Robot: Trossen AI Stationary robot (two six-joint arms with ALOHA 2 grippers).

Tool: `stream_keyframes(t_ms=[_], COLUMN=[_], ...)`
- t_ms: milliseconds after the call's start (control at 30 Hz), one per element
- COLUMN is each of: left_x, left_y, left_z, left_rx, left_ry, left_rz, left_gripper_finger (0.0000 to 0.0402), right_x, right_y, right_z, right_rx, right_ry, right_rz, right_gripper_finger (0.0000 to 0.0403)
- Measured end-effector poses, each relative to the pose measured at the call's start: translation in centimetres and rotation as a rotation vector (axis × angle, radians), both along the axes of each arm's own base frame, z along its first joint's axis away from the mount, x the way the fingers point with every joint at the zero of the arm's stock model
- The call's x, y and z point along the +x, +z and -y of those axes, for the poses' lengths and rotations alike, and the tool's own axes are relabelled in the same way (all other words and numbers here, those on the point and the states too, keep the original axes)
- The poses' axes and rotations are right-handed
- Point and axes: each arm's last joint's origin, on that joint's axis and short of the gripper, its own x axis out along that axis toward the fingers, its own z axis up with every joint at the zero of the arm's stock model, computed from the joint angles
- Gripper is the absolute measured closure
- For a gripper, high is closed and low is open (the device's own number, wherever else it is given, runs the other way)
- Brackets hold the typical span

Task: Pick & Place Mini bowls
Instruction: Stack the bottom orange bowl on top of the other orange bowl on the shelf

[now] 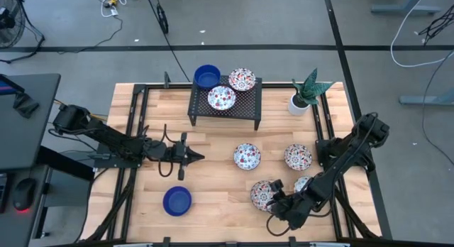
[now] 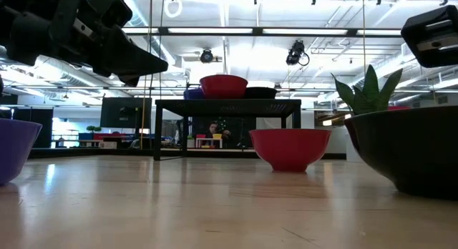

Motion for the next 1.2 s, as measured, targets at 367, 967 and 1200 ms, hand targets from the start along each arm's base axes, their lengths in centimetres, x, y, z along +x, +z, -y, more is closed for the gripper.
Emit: stream_keyframes(t_ms=[367, 967, 1200], left_x=[-0.1, -0.1, -0.1], left_y=[-0.1, -0.1, -0.1], left_z=[0.5, 0.5, 0.5], left_rx=[-0.034, -0.034, -0.034], left_ry=[-0.027, -0.026, -0.026], left_rz=[-0.006, -0.006, -0.007], left_gripper_finger=[0.0385, 0.0385, 0.0385], right_x=[-0.2, -0.1, 0.3], right_y=[-0.2, -0.4, -1.0], right_z=[0.2, 0.2, -0.1], right_rx=[-0.039, -0.084, -0.098], right_ry=[0.025, 0.085, 0.111], right_rz=[-0.022, -0.015, 0.007], right_gripper_finger=[0.0311, 0.0290, 0.0284])
